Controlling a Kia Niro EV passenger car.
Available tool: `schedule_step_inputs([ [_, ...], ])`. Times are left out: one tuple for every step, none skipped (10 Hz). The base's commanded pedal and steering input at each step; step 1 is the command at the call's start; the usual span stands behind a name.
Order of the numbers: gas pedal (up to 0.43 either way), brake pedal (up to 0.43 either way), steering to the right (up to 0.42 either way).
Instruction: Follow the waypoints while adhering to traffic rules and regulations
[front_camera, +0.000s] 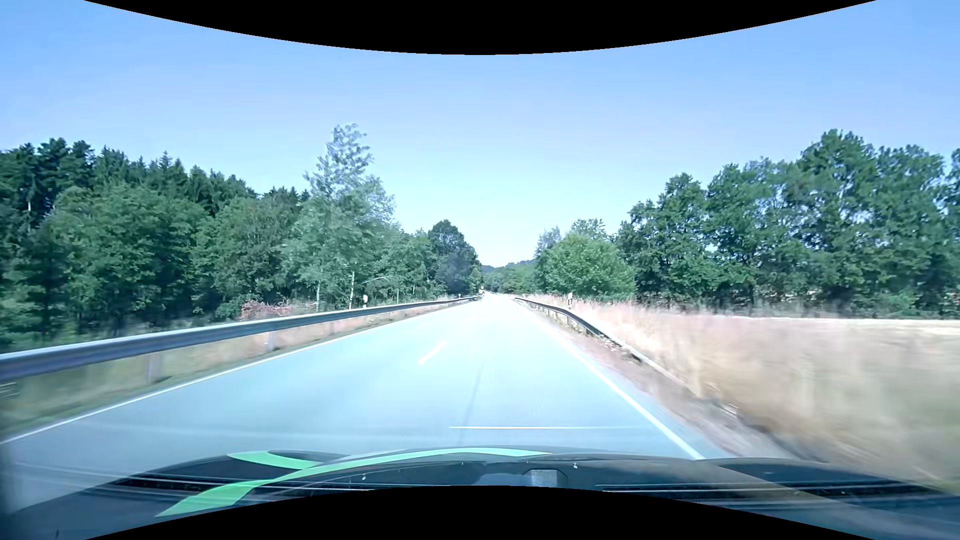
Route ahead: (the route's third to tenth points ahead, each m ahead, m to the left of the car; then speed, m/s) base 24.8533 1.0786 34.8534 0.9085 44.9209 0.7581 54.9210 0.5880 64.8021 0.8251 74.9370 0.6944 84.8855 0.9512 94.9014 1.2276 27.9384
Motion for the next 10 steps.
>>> schedule_step_inputs([
  [0.157, 0.000, -0.003],
  [0.169, 0.000, -0.002],
  [0.177, 0.000, -0.003],
  [0.189, 0.000, -0.003],
  [0.189, 0.000, -0.003],
  [0.189, 0.000, -0.003],
  [0.189, 0.000, -0.002],
  [0.189, 0.000, -0.002],
  [0.197, 0.000, -0.001],
  [0.197, 0.000, 0.000],
])
